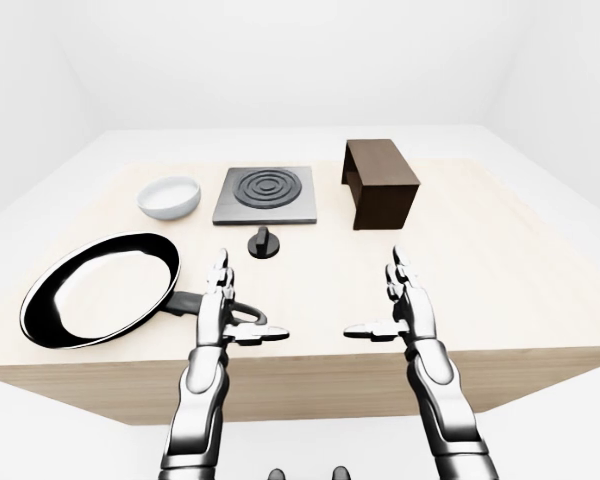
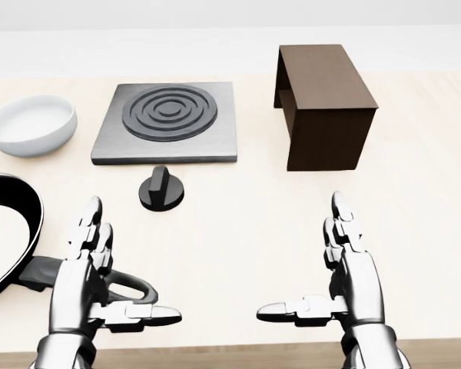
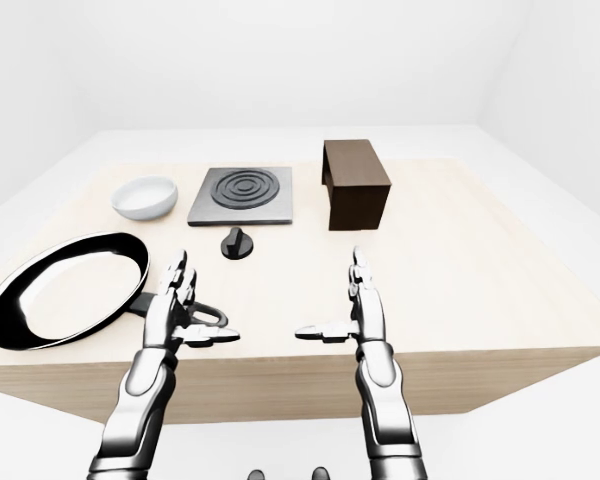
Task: Turn on the stove.
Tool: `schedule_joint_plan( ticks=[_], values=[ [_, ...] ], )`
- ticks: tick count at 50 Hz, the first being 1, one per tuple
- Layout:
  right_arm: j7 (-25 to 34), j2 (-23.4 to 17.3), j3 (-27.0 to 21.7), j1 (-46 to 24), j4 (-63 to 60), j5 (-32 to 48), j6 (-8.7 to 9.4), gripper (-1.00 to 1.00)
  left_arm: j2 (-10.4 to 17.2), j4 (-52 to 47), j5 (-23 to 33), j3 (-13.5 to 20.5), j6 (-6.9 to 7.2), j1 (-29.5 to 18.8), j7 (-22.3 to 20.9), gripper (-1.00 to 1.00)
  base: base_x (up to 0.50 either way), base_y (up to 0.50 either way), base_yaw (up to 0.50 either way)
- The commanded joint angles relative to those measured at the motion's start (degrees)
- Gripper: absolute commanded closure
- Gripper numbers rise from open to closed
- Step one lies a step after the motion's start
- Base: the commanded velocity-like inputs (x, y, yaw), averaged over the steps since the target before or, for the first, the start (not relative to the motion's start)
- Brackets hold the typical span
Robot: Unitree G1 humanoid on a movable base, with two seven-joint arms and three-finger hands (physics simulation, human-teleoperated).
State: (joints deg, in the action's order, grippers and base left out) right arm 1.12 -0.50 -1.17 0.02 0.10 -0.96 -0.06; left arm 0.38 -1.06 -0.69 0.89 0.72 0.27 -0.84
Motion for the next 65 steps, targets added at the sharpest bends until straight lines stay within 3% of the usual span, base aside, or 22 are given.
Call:
schedule_joint_plan(
  ticks=[1,2,10,15,19,26,46,65],
  values=[
    [2.3,-0.7,-2.0,-0.4,1.6,-2.5,-0.88,-1.00,0.5,-2.9,-1.1,1.1,1.78,0.8,-1.5,-1.00,0.00,0.00,0.00],
    [2.2,-0.7,-1.9,-0.6,2.2,-2.4,-1.33,-1.00,0.5,-2.9,-1.0,1.1,1.77,0.8,-1.5,-1.00,0.00,0.00,0.00],
    [2.0,-0.8,-1.9,0.1,-0.4,-2.6,0.15,-1.00,0.6,-4.3,-1.1,1.2,2.67,1.1,-1.7,-1.00,0.00,0.00,0.00],
    [0.5,-1.7,-5.1,1.1,-7.4,-4.1,3.52,-1.00,0.6,-4.1,-1.2,1.6,2.82,0.7,-1.5,-1.00,0.00,0.00,0.00],
    [0.8,-3.4,-9.8,1.8,-12.4,-6.6,5.06,-1.00,0.6,-4.1,-1.1,1.6,2.55,0.9,-1.4,-1.00,0.00,0.00,0.00],
    [0.9,-4.6,-16.2,2.1,-13.4,-10.6,5.06,-1.00,0.8,-3.2,-1.2,1.8,2.06,0.4,-1.3,-1.00,0.00,0.00,0.00],
    [1.7,-4.1,-15.5,2.2,-15.4,-11.5,5.06,-1.00,0.7,-4.0,-1.0,1.7,2.53,0.7,-1.1,-1.00,0.00,0.00,0.00],
    [2.1,-3.9,-15.5,2.6,-17.1,-12.3,5.06,-1.00,0.6,-2.7,-0.8,1.6,1.35,0.4,-0.8,-1.00,0.00,0.00,0.00]
  ],
)
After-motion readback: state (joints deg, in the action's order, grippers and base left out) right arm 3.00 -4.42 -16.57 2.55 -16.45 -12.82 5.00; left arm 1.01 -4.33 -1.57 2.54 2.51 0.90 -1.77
